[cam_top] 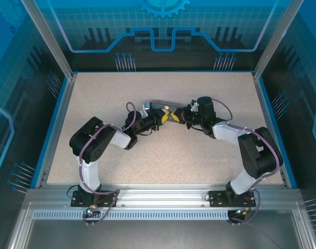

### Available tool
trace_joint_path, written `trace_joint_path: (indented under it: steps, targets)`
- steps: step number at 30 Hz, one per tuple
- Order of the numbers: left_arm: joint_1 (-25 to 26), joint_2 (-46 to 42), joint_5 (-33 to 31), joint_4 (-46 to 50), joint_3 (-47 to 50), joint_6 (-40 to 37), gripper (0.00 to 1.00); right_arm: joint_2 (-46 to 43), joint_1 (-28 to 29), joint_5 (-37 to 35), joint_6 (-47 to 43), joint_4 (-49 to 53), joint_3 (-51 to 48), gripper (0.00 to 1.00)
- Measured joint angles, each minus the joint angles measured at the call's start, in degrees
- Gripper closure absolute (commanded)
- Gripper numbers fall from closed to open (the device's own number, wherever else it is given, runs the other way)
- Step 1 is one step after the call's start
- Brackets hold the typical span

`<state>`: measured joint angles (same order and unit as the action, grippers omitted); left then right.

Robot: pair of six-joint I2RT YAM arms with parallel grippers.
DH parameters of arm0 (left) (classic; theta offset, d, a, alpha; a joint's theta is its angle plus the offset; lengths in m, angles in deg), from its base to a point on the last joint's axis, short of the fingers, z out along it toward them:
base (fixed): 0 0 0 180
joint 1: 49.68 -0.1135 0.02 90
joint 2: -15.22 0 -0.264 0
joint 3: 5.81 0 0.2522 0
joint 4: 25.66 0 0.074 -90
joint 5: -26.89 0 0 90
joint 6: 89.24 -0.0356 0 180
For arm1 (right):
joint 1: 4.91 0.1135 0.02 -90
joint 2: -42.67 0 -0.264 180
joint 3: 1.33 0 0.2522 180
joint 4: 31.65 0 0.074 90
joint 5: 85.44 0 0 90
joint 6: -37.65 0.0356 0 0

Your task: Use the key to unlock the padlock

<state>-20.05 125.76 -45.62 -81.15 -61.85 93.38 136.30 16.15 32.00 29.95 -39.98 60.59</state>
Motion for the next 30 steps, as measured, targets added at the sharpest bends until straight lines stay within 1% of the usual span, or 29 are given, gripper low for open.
trace_joint_path:
  steps: [7,11,15,18,20,24,27,30]
  targets:
    - [0.22,0.00,-2.29,0.00,0.09,0.07,1.00,0.90,0.00,-0.22,-0.94,0.74,1.09,1.00]
    - [0.90,0.02,-3.87,-0.13,0.79,0.44,1.00,0.90,-0.11,-0.17,-1.99,1.62,1.09,0.90]
    - [1.64,0.02,-4.92,-0.17,1.36,0.48,1.00,0.87,-0.13,-0.13,-3.04,2.67,1.07,0.83]
    - [2.14,0.02,-5.18,-0.17,1.79,0.52,1.00,0.57,-0.24,-0.13,-3.74,2.95,1.07,0.72]
    - [2.38,0.02,-5.16,-0.15,1.99,0.52,1.00,0.00,-0.39,-0.13,-4.17,2.99,0.76,0.60]
    - [2.62,0.09,-4.70,-0.11,2.32,0.68,1.00,-1.92,-0.81,-0.22,-4.98,2.73,-0.07,0.42]
    - [2.64,0.17,-4.52,-0.02,2.36,0.72,1.00,-3.52,-0.98,-0.15,-6.01,2.49,-0.87,0.34]
    - [2.62,0.22,-4.20,-0.02,2.36,0.72,1.00,-6.03,-1.03,-0.09,-7.34,3.06,-2.08,0.31]
